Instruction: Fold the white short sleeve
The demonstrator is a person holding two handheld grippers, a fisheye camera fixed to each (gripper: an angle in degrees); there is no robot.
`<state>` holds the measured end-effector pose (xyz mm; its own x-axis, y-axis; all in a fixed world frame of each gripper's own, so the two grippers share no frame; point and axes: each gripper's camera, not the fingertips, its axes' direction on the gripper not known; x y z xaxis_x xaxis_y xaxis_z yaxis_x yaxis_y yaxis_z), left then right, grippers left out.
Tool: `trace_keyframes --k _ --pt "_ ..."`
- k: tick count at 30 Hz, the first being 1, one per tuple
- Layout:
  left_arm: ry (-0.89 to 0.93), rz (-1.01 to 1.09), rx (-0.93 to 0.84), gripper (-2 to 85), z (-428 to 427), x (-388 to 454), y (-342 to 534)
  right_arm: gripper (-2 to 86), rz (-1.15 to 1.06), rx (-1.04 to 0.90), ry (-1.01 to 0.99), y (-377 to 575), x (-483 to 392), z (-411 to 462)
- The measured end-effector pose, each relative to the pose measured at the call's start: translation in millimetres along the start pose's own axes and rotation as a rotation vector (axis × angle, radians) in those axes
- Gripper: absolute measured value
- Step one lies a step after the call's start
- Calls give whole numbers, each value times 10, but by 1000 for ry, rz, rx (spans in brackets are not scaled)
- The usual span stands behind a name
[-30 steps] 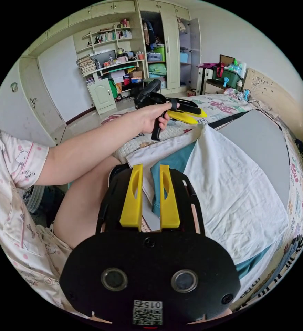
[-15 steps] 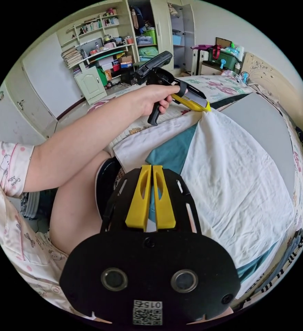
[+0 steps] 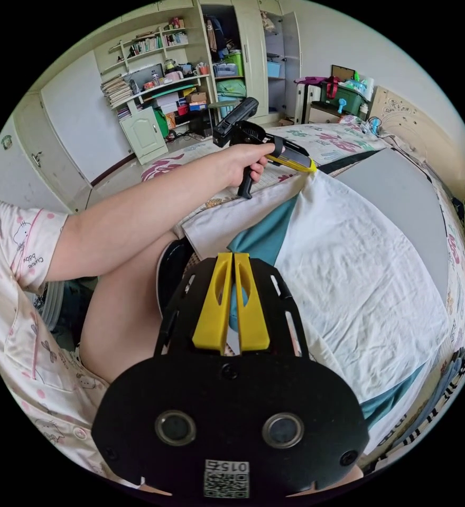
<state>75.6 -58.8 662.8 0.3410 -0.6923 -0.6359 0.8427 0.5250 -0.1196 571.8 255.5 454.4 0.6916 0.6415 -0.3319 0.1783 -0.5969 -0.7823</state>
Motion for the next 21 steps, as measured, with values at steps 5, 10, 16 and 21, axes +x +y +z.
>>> trace_keyframes --k 5,10,16,21 --pt "-76 48 60 -8 -184 362 -22 1 -2 5 0 -203 -52 -187" --pt "-211 111 11 -3 -182 791 -74 29 27 -12 56 -494 -29 -402" --pt "-245 233 54 46 -944 1510 237 61 104 147 -23 -441 327 -1678" --pt "-101 366 154 34 -1595 2317 701 52 241 282 26 183 724 -2914"
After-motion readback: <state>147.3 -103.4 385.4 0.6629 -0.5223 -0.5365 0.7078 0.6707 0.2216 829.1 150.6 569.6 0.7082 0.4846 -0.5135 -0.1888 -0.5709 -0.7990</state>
